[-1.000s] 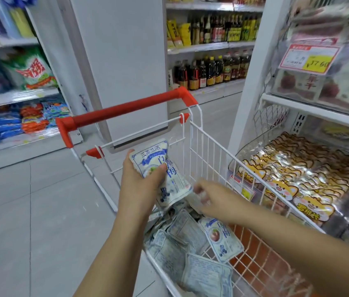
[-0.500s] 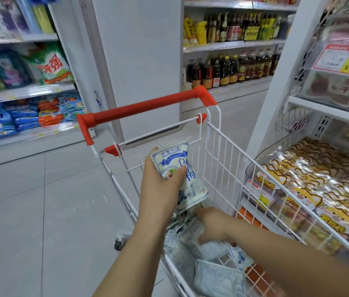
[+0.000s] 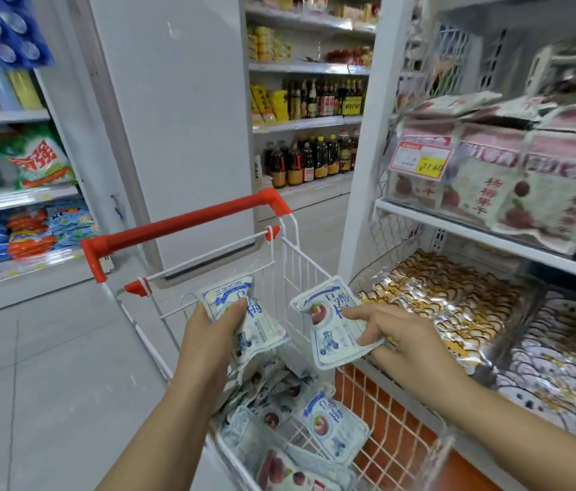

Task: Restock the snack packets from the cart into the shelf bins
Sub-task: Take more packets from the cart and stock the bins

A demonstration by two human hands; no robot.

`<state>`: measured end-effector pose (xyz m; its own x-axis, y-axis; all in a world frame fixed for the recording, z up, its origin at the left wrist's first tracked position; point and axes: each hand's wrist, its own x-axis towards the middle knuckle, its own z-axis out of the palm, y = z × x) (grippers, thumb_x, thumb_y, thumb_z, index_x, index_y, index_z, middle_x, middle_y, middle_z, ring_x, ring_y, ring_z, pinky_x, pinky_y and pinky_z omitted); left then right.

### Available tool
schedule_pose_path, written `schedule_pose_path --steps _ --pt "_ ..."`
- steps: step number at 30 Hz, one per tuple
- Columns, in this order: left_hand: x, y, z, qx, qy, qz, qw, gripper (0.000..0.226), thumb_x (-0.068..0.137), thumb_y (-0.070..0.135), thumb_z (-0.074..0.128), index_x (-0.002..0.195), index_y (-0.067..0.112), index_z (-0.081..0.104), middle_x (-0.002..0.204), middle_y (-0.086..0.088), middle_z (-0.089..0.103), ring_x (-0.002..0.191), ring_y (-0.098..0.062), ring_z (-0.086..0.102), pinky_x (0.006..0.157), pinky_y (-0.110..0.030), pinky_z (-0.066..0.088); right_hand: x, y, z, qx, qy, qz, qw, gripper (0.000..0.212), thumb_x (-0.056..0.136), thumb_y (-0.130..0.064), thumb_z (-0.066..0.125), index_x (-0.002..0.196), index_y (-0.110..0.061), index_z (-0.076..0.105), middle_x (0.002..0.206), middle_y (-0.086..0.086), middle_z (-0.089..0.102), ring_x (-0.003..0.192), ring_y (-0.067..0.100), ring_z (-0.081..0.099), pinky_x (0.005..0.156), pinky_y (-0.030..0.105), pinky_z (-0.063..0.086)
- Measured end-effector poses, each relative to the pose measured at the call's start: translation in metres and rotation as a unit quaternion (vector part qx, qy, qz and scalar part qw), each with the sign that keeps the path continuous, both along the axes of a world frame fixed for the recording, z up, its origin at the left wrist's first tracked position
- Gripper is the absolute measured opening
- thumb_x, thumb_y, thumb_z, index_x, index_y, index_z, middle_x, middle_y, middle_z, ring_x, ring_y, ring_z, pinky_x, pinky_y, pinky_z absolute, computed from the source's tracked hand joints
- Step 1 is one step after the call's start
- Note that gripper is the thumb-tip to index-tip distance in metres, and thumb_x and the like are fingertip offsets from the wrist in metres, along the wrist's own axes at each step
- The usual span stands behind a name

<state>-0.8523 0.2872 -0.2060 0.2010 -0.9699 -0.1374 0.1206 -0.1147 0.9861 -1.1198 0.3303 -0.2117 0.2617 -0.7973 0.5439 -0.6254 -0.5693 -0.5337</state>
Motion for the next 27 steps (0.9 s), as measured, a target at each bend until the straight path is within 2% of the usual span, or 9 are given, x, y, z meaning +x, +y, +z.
schedule_pose_path --steps 3,6,8,13,16,18,20,23,27 --pt "-0.017 0.012 0.001 0.075 0.109 -0.059 0.989 0.021 0.098 0.017 0.064 0.108 0.0 0.066 0.082 -0.01 0.075 0.061 -0.021 0.069 0.051 -0.027 0.051 -0.008 0.021 0.005 -0.079 -0.013 0.0 0.997 0.047 0.069 0.017 0.072 0.079 -0.026 0.056 0.127 -0.02 0.063 0.12 0.0 0.059 0.099 0.016 0.045" --pt "-0.041 0.03 0.01 0.124 0.187 -0.164 0.961 0.038 0.1 0.03 0.058 0.126 0.003 0.065 0.113 -0.022 0.073 0.102 -0.04 0.072 0.091 -0.054 0.056 -0.012 0.041 0.013 -0.117 0.0 0.004 0.993 0.035 0.076 0.005 0.066 0.082 -0.027 0.053 0.126 -0.017 0.064 0.121 0.002 0.059 0.101 0.017 0.045" --pt "-0.059 0.045 0.022 0.116 0.205 -0.245 0.94 0.048 0.1 0.044 0.051 0.13 0.009 0.065 0.124 -0.022 0.069 0.114 -0.04 0.067 0.1 -0.055 0.05 -0.017 0.053 0.018 -0.121 -0.001 0.0 0.993 0.027 0.079 -0.001 0.062 0.082 -0.027 0.054 0.127 -0.015 0.064 0.121 0.001 0.059 0.099 0.016 0.045" --pt "-0.098 0.07 0.034 -0.001 0.154 -0.272 0.95 0.046 0.081 0.025 0.07 0.119 0.003 0.06 0.108 -0.015 0.075 0.103 -0.034 0.072 0.084 -0.049 0.059 -0.033 0.081 0.028 -0.085 0.01 -0.015 0.996 0.024 0.081 -0.006 0.071 0.083 -0.028 0.06 0.131 -0.021 0.057 0.118 -0.003 0.058 0.089 0.014 0.048" --pt "-0.112 0.079 0.039 -0.039 0.094 -0.272 0.957 0.049 0.079 0.022 0.072 0.124 0.008 0.059 0.113 -0.015 0.074 0.104 -0.034 0.072 0.091 -0.054 0.057 -0.045 0.104 0.039 -0.001 0.032 -0.01 0.999 0.023 0.084 -0.013 0.071 0.099 -0.03 0.068 0.137 -0.025 0.046 0.118 -0.003 0.055 0.084 0.011 0.044" --pt "-0.119 0.084 0.044 -0.069 0.035 -0.26 0.963 0.045 0.083 0.019 0.076 0.125 0.016 0.058 0.113 -0.007 0.075 0.103 -0.028 0.073 0.092 -0.055 0.056 -0.05 0.12 0.05 0.101 -0.014 -0.003 0.995 0.044 0.084 -0.029 0.075 0.123 -0.041 0.059 0.142 -0.027 0.038 0.123 -0.004 0.052 0.092 0.014 0.045" --pt "-0.129 0.091 0.049 -0.112 -0.016 -0.272 0.956 0.039 0.088 0.015 0.075 0.122 0.022 0.058 0.111 -0.001 0.076 0.099 -0.02 0.074 0.087 -0.046 0.06 -0.052 0.13 0.061 0.166 -0.134 -0.024 0.977 0.072 0.075 -0.036 0.083 0.133 -0.052 0.044 0.137 -0.023 0.05 0.119 0.001 0.058 0.094 0.025 0.053" --pt "-0.149 0.108 0.066 -0.164 -0.036 -0.301 0.939 0.034 0.09 0.008 0.072 0.116 0.024 0.058 0.1 0.008 0.078 0.089 -0.01 0.075 0.069 -0.025 0.06 -0.049 0.133 0.077 0.142 -0.193 -0.087 0.967 0.081 0.068 -0.041 0.086 0.132 -0.054 0.037 0.126 -0.028 0.061 0.11 -0.001 0.063 0.089 0.03 0.056" --pt "-0.176 0.118 0.095 -0.206 -0.032 -0.322 0.923 0.038 0.088 0.004 0.073 0.118 0.026 0.061 0.104 0.008 0.077 0.096 -0.012 0.074 0.082 -0.033 0.06 -0.056 0.139 0.099 0.106 -0.246 -0.12 0.956 0.064 0.078 -0.022 0.085 0.128 -0.037 0.05 0.117 -0.019 0.07 0.107 0.005 0.068 0.092 0.034 0.055"
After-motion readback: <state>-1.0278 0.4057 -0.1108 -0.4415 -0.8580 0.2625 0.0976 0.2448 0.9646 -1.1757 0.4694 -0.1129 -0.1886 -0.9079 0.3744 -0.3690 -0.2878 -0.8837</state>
